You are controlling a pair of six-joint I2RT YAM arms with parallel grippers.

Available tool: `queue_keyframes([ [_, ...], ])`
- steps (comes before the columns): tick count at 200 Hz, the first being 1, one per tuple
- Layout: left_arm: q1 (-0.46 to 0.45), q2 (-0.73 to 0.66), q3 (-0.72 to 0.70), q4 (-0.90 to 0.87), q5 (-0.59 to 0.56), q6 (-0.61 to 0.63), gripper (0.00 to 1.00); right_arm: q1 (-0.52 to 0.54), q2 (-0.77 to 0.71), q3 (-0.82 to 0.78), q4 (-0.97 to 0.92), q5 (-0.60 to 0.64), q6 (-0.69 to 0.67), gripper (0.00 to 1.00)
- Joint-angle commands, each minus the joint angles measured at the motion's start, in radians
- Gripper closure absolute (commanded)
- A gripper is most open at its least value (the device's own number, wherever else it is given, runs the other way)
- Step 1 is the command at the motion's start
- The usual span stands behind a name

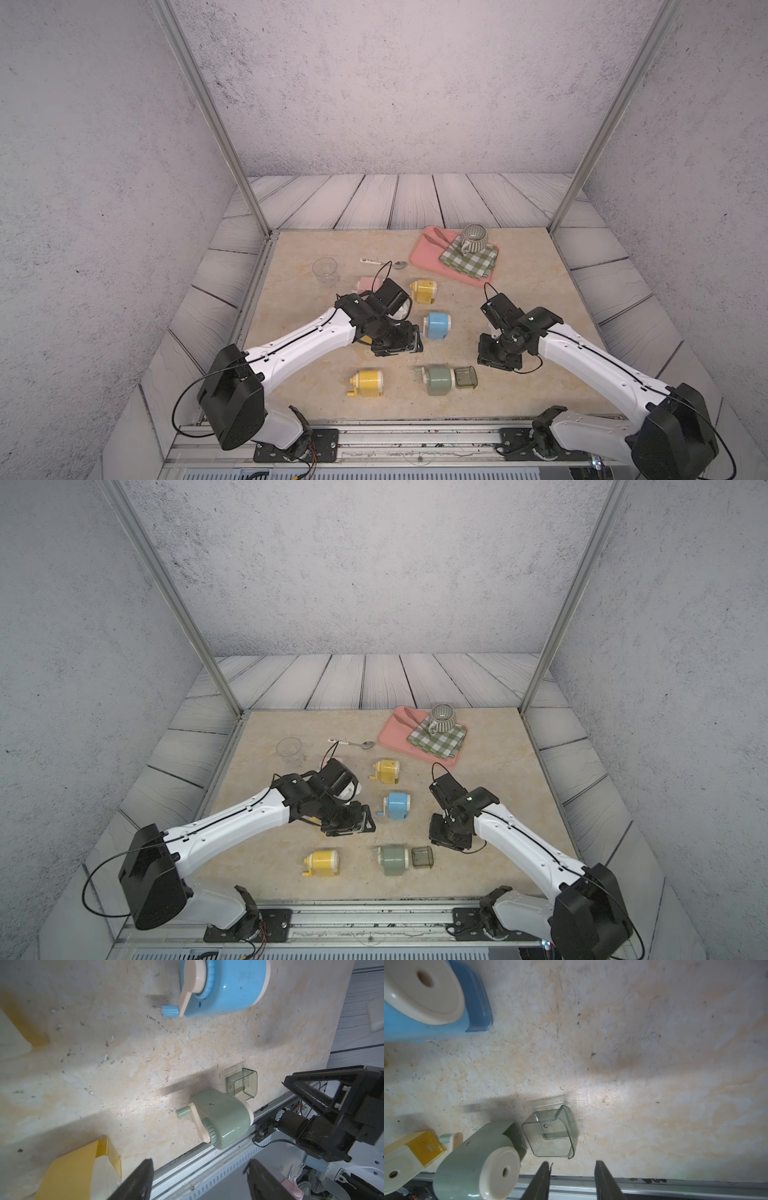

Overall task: Put the tray back into the pencil sharpener
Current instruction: Pick up the container from the center of the board.

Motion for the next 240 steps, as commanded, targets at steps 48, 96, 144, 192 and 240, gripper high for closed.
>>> queue_keyframes([
  [48, -0.073, 0.052, 0.03, -0.016, -0.1, -0.136, 0.28, 0.01, -0.021, -0.061, 0.012, 0.005, -0.056, 0.6],
  [96, -0.113, 0.08, 0.039, 0.004, -0.14, -0.197, 0.29, 0.012, -0.015, -0.103, 0.063, -0.038, -0.089, 0.6],
  [144, -0.122, 0.099, 0.042, 0.021, -0.153, -0.221, 0.29, 0.013, 0.022, -0.096, 0.083, -0.053, -0.115, 0.6],
  [192, -0.125, 0.115, 0.057, 0.026, -0.153, -0.222, 0.3, 0.024, 0.074, -0.098, 0.113, -0.068, -0.125, 0.61],
  [240, -0.129, 0.106, 0.042, 0.023, -0.153, -0.23, 0.31, 0.041, 0.143, -0.084, 0.145, -0.069, -0.122, 0.62],
])
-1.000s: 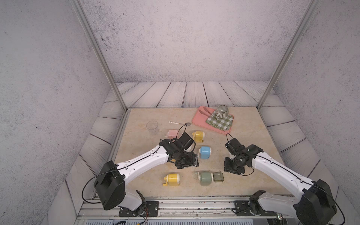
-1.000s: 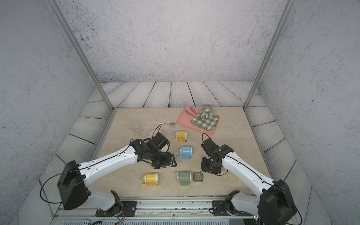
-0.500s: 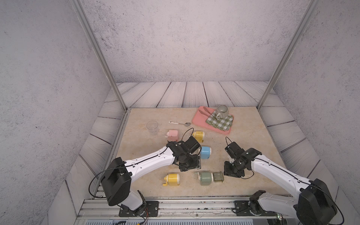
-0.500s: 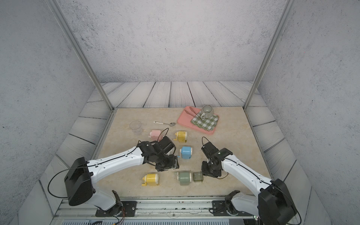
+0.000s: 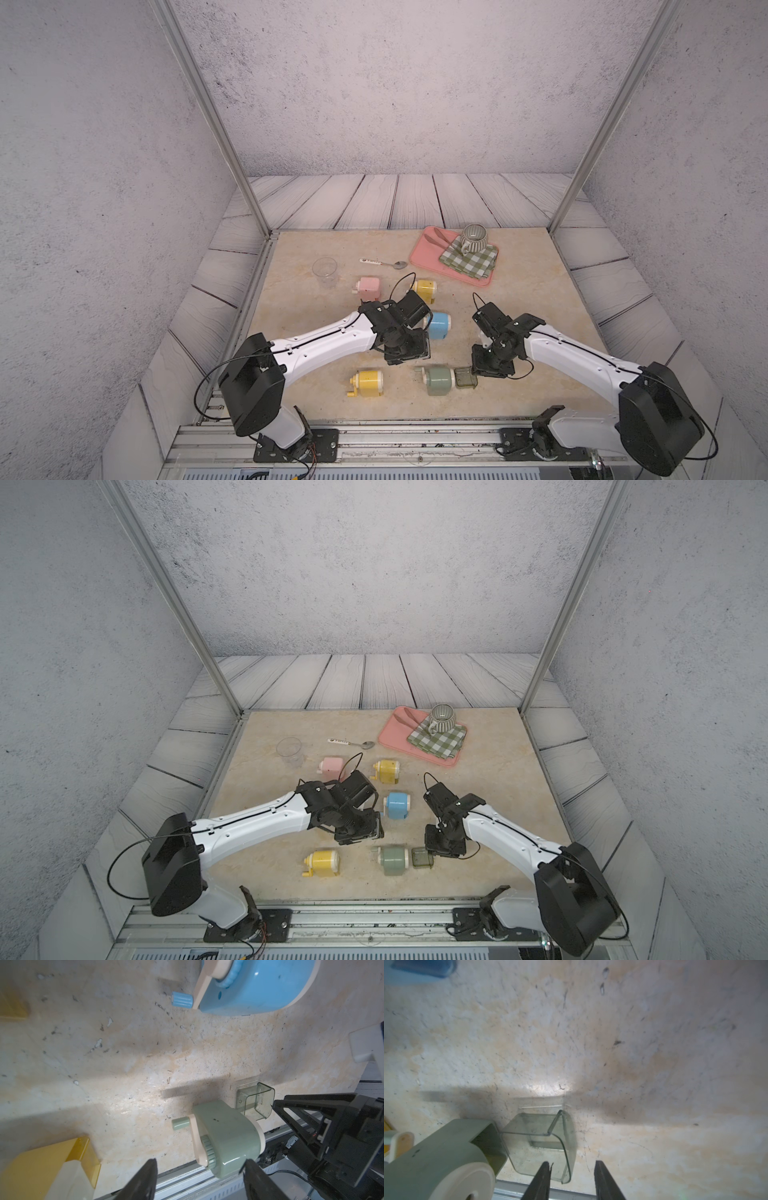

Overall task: Put the tray back into the pencil sharpener
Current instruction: Pick up the container from the center of the board.

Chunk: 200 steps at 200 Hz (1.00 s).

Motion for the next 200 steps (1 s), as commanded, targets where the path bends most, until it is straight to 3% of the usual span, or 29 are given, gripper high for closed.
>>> queue_keyframes([
  [1, -0.008, 0.001, 0.009, -0.007, -0.015, -0.011, 0.31, 0.011, 0.032, 0.015, 0.011, -0.004, -0.007, 0.62],
  [25, -0.01, -0.017, -0.013, -0.001, -0.018, -0.02, 0.32, 0.017, 0.053, 0.018, 0.023, 0.0, -0.004, 0.64],
  [81, -0.01, -0.047, -0.041, -0.004, -0.026, -0.025, 0.32, 0.02, 0.057, 0.003, 0.033, 0.002, 0.004, 0.78],
  [149, -0.009, -0.044, -0.04, 0.0, -0.015, -0.009, 0.32, 0.034, 0.067, -0.018, 0.056, -0.002, 0.025, 0.83],
  [200, -0.01, -0.038, -0.037, 0.003, -0.009, -0.003, 0.32, 0.036, 0.058, -0.013, 0.041, 0.022, 0.028, 0.94],
])
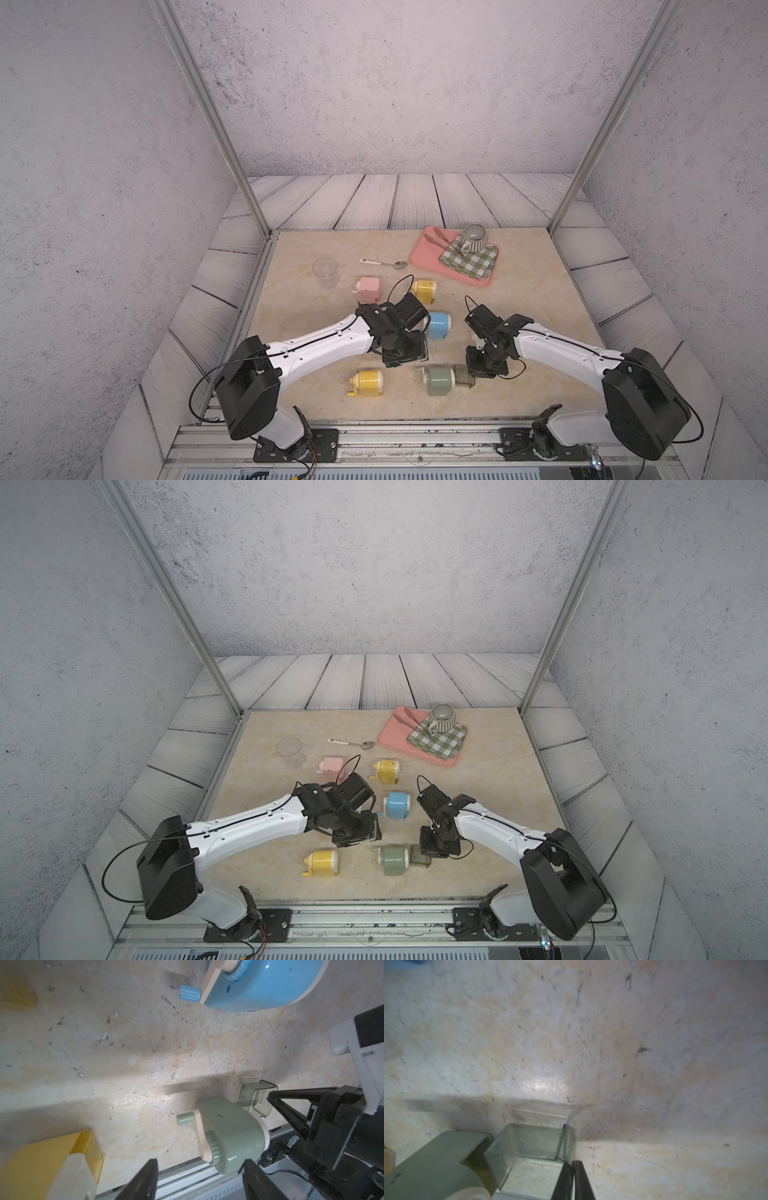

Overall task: Put the tray back into the pencil sharpener
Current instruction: Pick up the container from the center of the board.

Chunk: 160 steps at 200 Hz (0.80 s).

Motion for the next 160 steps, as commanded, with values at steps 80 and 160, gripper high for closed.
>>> queue_keyframes([
  [80, -0.004, 0.014, 0.02, 0.003, 0.011, 0.021, 0.32, 0.004, -0.005, 0.065, -0.124, 0.084, -0.034, 0.99],
  [160, -0.062, 0.061, 0.04, 0.036, 0.007, -0.018, 0.27, 0.004, -0.044, 0.131, -0.307, 0.155, -0.066, 1.0],
])
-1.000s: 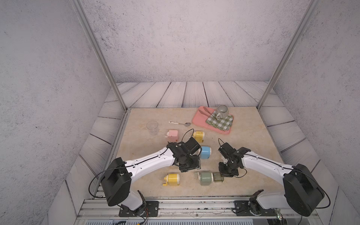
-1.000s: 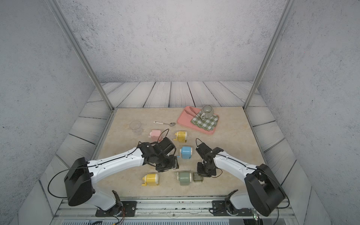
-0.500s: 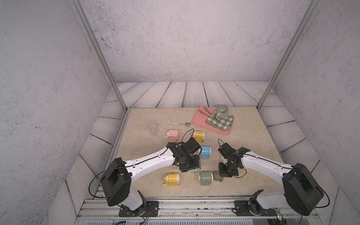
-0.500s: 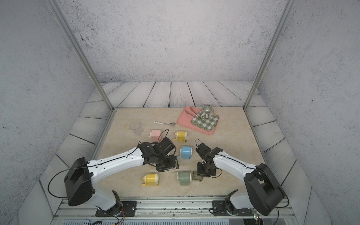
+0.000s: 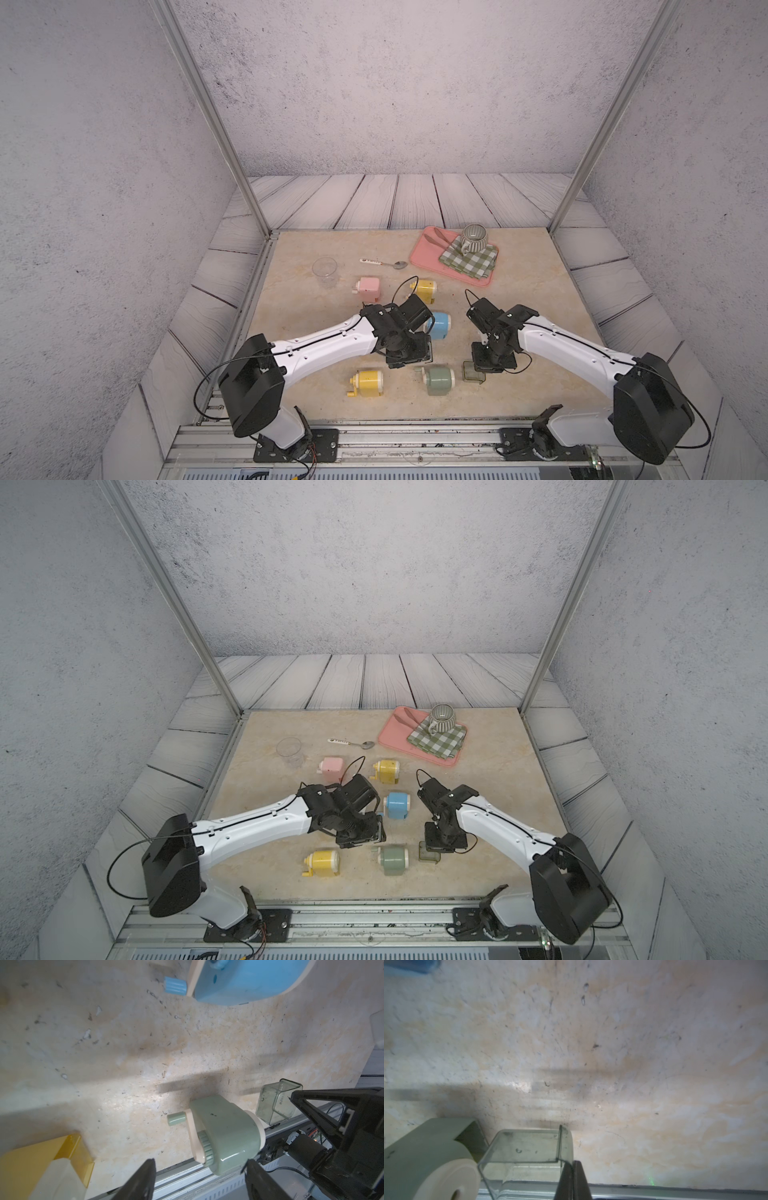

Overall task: Put the tray back into the pencil sharpener
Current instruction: Pick up the container from the center of the board.

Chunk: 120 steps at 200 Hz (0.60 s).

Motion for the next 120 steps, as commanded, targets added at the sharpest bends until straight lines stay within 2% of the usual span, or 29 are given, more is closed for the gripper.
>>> queue_keyframes([
  [1, -0.028, 0.029, 0.022, 0.017, 0.0, -0.021, 0.27, 0.005, -0.017, 0.017, -0.08, 0.03, -0.007, 1.0],
  [57, -0.07, 0.036, -0.042, 0.137, -0.007, -0.133, 0.26, 0.005, -0.032, 0.023, -0.113, 0.02, -0.005, 1.0],
  [120, -0.085, 0.017, -0.109, 0.185, -0.006, -0.172, 0.28, 0.004, -0.034, 0.011, -0.105, 0.004, 0.006, 1.0],
])
